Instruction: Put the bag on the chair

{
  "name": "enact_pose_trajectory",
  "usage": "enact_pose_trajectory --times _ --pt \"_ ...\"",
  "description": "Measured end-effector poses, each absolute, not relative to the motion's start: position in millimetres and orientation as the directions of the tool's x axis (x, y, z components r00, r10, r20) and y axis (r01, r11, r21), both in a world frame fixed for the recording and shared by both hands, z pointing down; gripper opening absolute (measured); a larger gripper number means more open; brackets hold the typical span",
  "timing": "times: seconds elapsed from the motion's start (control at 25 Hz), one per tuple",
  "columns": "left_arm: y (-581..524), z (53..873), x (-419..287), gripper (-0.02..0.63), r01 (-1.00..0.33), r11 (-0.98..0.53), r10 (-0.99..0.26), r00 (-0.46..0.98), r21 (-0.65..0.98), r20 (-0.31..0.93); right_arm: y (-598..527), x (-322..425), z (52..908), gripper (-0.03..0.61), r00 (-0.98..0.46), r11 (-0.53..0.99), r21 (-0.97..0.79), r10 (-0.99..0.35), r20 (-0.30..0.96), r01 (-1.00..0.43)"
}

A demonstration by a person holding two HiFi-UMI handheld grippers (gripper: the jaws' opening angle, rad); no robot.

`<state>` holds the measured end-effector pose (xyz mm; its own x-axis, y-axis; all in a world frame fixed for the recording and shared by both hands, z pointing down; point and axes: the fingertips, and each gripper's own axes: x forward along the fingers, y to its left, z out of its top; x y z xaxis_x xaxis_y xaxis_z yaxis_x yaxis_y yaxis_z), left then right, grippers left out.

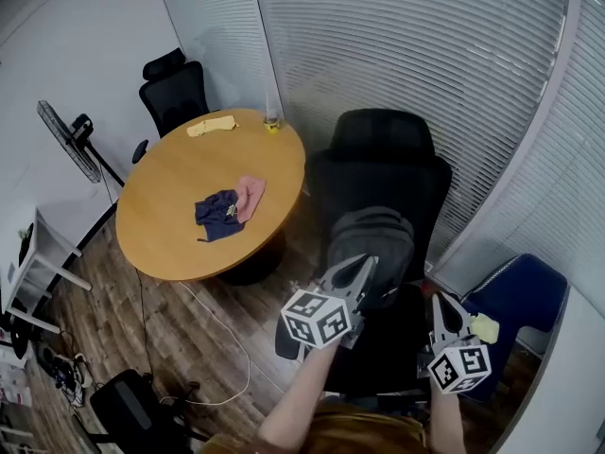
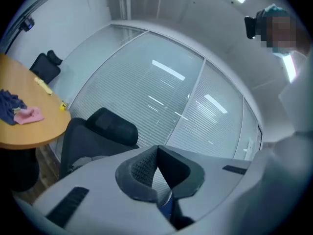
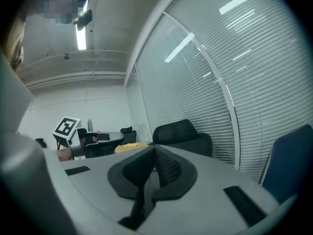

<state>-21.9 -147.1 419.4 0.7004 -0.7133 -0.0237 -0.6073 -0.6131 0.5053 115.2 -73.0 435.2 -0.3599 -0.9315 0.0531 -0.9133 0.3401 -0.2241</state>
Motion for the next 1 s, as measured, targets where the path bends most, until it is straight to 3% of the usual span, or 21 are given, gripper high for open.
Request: enact_pose_trajectory --times 0.36,1.0 --pt "-119 411 -15 0.023 -0.646 -0.692 -0.683 0.731 0.321 -0.002 -66 107 426 0.012 -0.358 0.346 -0.168 -0.932 0.052 -0.923" --pt "-122 418 -25 0.023 -0.657 -0.662 -0.700 0.714 0.360 0.015 -63 103 429 0.011 -0.350 0.338 -0.145 -0.934 0.070 -0.930"
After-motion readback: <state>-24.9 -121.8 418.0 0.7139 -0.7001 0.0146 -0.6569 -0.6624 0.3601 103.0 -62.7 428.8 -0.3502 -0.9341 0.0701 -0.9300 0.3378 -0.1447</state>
